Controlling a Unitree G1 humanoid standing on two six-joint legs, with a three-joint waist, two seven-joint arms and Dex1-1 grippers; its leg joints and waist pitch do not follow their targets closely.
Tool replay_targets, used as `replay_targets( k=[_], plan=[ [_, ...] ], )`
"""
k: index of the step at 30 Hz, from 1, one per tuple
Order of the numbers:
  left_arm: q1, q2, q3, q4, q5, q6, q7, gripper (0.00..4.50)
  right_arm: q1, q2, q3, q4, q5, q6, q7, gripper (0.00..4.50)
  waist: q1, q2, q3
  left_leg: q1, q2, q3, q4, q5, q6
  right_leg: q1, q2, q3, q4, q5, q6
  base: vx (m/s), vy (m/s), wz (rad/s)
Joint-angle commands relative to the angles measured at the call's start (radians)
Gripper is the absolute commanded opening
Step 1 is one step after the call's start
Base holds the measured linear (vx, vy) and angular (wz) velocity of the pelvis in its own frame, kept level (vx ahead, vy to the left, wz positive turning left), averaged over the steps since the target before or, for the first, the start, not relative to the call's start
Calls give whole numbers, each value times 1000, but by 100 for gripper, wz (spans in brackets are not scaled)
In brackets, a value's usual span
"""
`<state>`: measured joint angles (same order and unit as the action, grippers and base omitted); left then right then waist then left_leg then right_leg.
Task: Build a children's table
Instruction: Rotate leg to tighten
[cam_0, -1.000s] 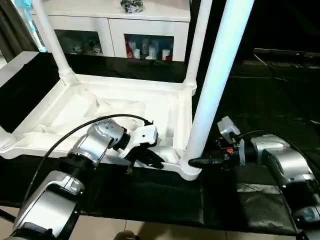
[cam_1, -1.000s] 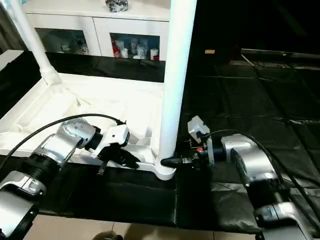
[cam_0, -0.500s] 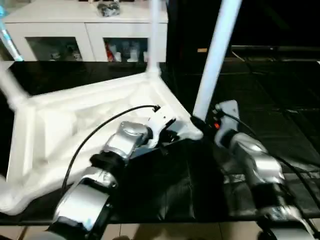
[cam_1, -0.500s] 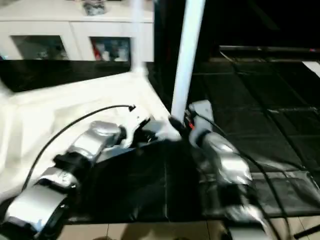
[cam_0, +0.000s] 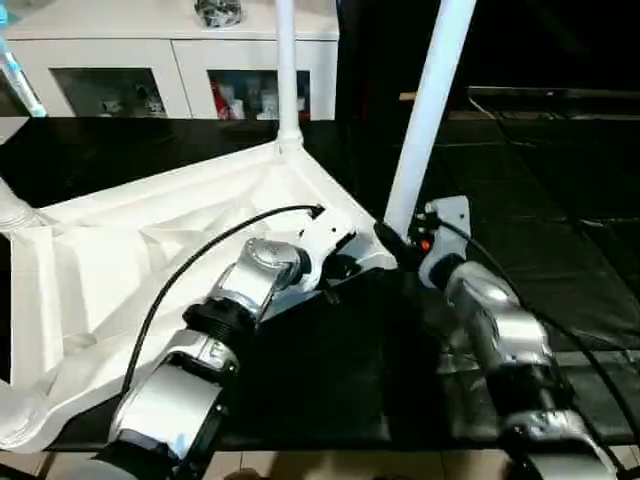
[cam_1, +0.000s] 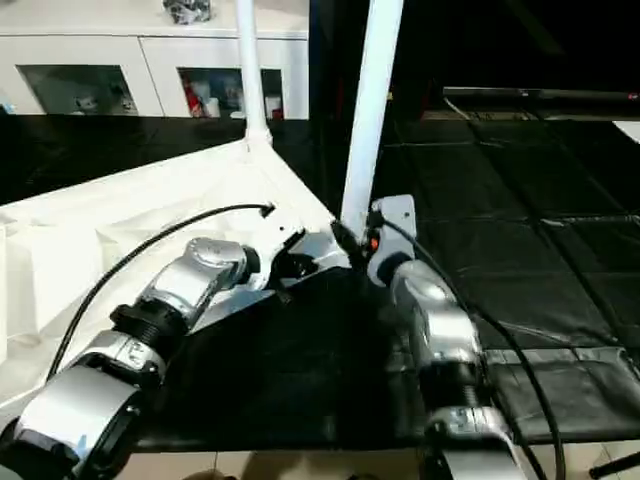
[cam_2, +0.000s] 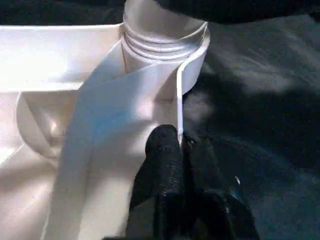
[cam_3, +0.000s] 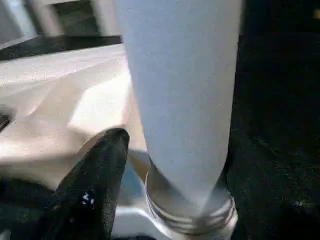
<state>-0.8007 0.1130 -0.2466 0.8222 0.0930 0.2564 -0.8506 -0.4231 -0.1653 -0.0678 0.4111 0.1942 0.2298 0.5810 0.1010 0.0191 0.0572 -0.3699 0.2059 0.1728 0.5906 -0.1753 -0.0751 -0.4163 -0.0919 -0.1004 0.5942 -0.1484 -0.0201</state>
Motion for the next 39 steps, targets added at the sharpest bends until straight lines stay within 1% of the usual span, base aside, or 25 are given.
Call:
replay_targets(
  k=[1, 2, 3, 4, 5, 6, 7, 8, 10, 11, 12, 13, 14, 16, 18, 19, 20, 22, 26, 27, 30, 32, 36, 37, 39],
  plan=[
    [-18, 8, -10, -47, 0, -42, -32, 0, 21, -5, 52, -24, 19, 15, 89, 354, 3, -6, -78, 5, 16, -1, -63, -196, 73, 71, -56, 45, -74, -241, -188, 0, 0, 0],
    [-16, 13, -10, -48, -2, -44, -42, 0, 27, -18, 54, -32, 22, 13, 108, 361, 3, -9, -78, 4, 14, -2, -63, -197, 71, 73, -55, 44, -74, -248, -185, 0, 0, 0],
    [-12, 22, -9, -49, -9, -46, -65, 0, 36, -43, 54, -43, 27, 9, 140, 361, 3, -9, -75, 5, 15, -2, -65, -209, 66, 71, -56, 43, -78, -279, -178, 0, 0, 0],
    [-7, 35, -12, -50, -14, -57, -99, 0, 42, -71, 50, -52, 35, 4, 176, 378, 4, -8, -76, 7, 14, -3, -64, -218, 63, 71, -57, 42, -81, -308, -170, 0, 0, 0],
    [-3, 44, -15, -50, -17, -65, -124, 0, 47, -91, 46, -58, 40, 0, 200, 378, 3, -10, -75, 8, 14, -1, -64, -220, 64, 70, -56, 43, -84, -320, -167, 0, 0, 0],
    [-2, 46, -16, -51, -18, -67, -130, 0, 48, -95, 45, -59, 41, 0, 206, 390, 5, -8, -75, 9, 15, -2, -63, -222, 64, 68, -56, 43, -84, -325, -168, 0, 0, 0],
    [11, 91, -37, -41, -18, -114, -232, 0, 55, -170, 36, -80, 66, 8, 313, 390, 8, -3, -76, 10, 16, -4, -64, -225, 63, 66, -57, 43, -82, -323, -169, 0, 0, 0],
    [12, 96, -39, -40, -19, -117, -243, 0, 55, -177, 36, -83, 69, 10, 325, 413, 9, -8, -76, 8, 17, -2, -64, -221, 69, 70, -55, 44, -81, -309, -169, 0, 0, 0],
    [15, 106, -43, -37, -19, -125, -266, 0, 56, -194, 36, -88, 75, 14, 351, 421, 13, -7, -75, 8, 19, -1, -64, -218, 69, 67, -55, 45, -78, -294, -180, 0, 0, 0],
    [23, 137, -57, -36, -26, -165, -351, 0, 60, -245, 49, -111, 98, 34, 455, 421, 14, -7, -74, 9, 19, -1, -64, -222, 67, 66, -56, 44, -78, -300, -182, 0, 0, 0],
    [24, 139, -59, -36, -26, -169, -357, 0, 60, -248, 51, -112, 99, 35, 462, 421, 20, -10, -76, 11, 18, 0, -63, -228, 75, 69, -55, 43, -80, -312, -178, 0, 0, 0],
    [29, 155, -70, -39, -28, -196, -404, 0, 61, -272, 63, -122, 111, 43, 518, 421, 24, -8, -75, 11, 21, -1, -63, -226, 78, 66, -56, 43, -78, -315, -180, 0, 0, 0],
    [34, 179, -92, -43, -28, -231, -468, 0, 58, -304, 83, -129, 127, 55, 589, 421, 28, -11, -76, 9, 22, -1, -63, -218, 79, 68, -57, 42, -77, -321, -177, 0, 0, 0],
    [39, 198, -118, -53, -24, -258, -521, 0, 48, -328, 115, -122, 127, 55, 656, 421, 33, -9, -75, 13, 28, 0, -64, -219, 76, 62, -59, 45, -76, -319, -184, 0, 0, 0],
    [42, 206, -129, -61, -25, -266, -550, 0, 42, -336, 132, -117, 120, 50, 685, 421, 43, -9, -75, 17, 29, 1, -64, -233, 64, 57, -60, 46, -75, -322, -193, 0, 0, 0],
    [44, 210, -135, -68, -26, -271, -569, 0, 39, -339, 144, -113, 115, 46, 703, 421, 44, -8, -75, 18, 29, 1, -65, -236, 61, 57, -61, 46, -76, -324, -194, 0, 0, 0],
    [47, 217, -147, -78, -27, -277, -597, 0, 30, -341, 161, -101, 105, 37, 726, 421, 46, -11, -76, 17, 30, 0, -66, -234, 58, 59, -63, 47, -73, -322, -195, 0, 0, 0],
    [48, 221, -152, -81, -26, -284, -617, 0, 24, -343, 174, -93, 102, 33, 743, 421, 49, -10, -75, 17, 30, 1, -65, -233, 55, 57, -63, 47, -74, -325, -194, 0, 0, 0],
    [50, 231, -172, -92, -23, -309, -667, 0, -3, -342, 204, -60, 93, 27, 794, 421, 54, -11, -76, 15, 29, 0, -65, -230, 49, 59, -63, 47, -72, -340, -187, 0, 0, 0],
    [50, 233, -176, -93, -22, -316, -678, 0, -10, -341, 212, -52, 92, 28, 807, 395, 55, -11, -75, 15, 29, 0, -66, -233, 49, 59, -64, 47, -74, -347, -185, 0, 0, 0],
    [50, 234, -184, -96, -20, -333, -710, 0, -32, -340, 237, -31, 91, 29, 847, 382, 59, -11, -75, 16, 30, 0, -66, -234, 47, 58, -64, 48, -74, -352, -184, 0, 0, 0],
    [51, 234, -185, -100, -22, -331, -715, 0, -36, -340, 244, -27, 90, 29, 858, 353, 63, -9, -75, 22, 33, 1, -66, -239, 42, 54, -64, 50, -73, -336, -194, 0, 0, 0],
    [52, 236, -188, -105, -26, -329, -723, 0, -44, -342, 256, -13, 90, 25, 881, 334, 61, -10, -77, 17, 33, -1, -67, -242, 39, 60, -65, 49, -70, -329, -197, 0, 0, 0],
    [53, 237, -188, -109, -28, -327, -727, 0, -46, -342, 261, -5, 88, 22, 889, 308, 62, -11, -76, 16, 31, -1, -67, -235, 40, 61, -64, 49, -70, -326, -194, 0, 0, 0],
    [56, 237, -188, -113, -29, -325, -733, 0, -51, -340, 267, 8, 87, 20, 899, 301, 62, -12, -78, 15, 31, -1, -66, -223, 43, 61, -65, 50, -68, -317, -195, 0, 0, 0]
  ],
)
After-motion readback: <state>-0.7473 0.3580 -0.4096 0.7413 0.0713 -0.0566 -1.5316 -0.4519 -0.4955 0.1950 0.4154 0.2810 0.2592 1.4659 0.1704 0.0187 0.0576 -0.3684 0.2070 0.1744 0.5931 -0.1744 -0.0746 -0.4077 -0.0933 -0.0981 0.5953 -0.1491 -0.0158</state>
